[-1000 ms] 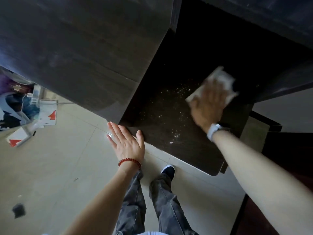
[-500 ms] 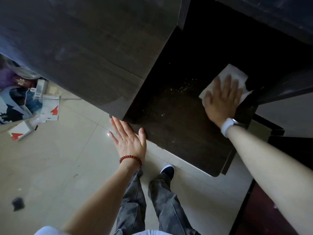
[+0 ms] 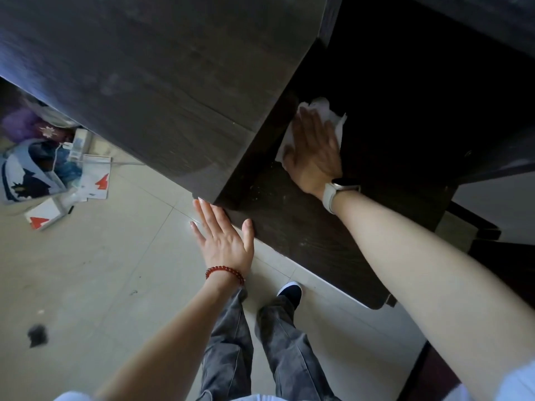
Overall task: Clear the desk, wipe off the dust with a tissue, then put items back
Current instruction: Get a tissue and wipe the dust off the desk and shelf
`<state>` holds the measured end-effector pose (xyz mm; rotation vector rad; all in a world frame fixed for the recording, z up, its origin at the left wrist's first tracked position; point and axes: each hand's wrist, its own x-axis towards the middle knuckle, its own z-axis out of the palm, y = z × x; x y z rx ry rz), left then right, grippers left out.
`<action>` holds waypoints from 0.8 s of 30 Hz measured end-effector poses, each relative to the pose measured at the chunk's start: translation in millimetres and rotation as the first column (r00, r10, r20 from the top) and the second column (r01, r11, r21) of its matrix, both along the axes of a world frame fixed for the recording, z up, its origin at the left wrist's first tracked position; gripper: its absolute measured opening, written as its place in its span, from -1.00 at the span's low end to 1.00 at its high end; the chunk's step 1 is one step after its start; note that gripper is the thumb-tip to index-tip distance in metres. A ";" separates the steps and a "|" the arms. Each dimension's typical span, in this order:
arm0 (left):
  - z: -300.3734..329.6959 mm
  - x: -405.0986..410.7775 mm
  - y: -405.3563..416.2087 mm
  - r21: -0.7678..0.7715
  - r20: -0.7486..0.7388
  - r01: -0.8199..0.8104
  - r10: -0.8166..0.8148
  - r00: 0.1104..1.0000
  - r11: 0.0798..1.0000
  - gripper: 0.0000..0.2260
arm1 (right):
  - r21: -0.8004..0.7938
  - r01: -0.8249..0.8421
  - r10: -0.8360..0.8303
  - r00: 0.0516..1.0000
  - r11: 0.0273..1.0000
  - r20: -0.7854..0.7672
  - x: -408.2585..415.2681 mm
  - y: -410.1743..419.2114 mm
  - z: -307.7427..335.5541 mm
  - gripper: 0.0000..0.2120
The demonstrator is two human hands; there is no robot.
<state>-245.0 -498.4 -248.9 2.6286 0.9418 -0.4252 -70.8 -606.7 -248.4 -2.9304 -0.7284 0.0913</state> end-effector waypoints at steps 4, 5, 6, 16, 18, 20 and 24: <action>-2.0 -1.5 1.0 -0.027 0.047 -0.002 0.003 0.999 1.000 -0.23 | -0.075 0.151 -0.155 0.986 0.986 -0.060 -18.8 25.6 1.3 -0.40; -1.6 -1.2 1.2 -0.041 0.063 -0.002 0.004 0.998 0.999 -0.24 | -0.081 0.141 -0.145 0.988 0.987 -0.052 -30.5 26.8 1.0 -0.39; -1.1 -1.7 2.2 -0.055 0.081 0.004 0.000 0.997 0.998 -0.25 | -0.072 0.114 -0.117 0.992 0.991 -0.045 -45.0 27.3 0.9 -0.39; 19.6 -18.1 39.3 -0.021 0.156 0.206 -0.200 0.967 0.978 -0.39 | 0.031 -0.276 0.277 0.947 0.961 -0.160 -149.4 1.0 8.8 -0.47; 23.6 -16.3 37.7 -0.040 0.114 0.198 -0.192 0.975 0.979 -0.42 | 0.037 -0.197 0.200 0.968 0.980 -0.149 -146.0 -22.8 8.1 -0.48; 23.9 -16.4 38.4 -0.031 0.077 0.203 -0.200 0.977 0.979 -0.43 | 0.002 0.037 -0.037 0.993 0.999 -0.113 -138.8 -39.8 6.2 -0.49; 22.0 -19.9 50.9 0.028 0.060 0.308 -0.309 0.949 0.951 -0.45 | 0.004 0.388 -0.384 0.915 0.922 -0.125 -109.5 -3.5 5.2 -0.46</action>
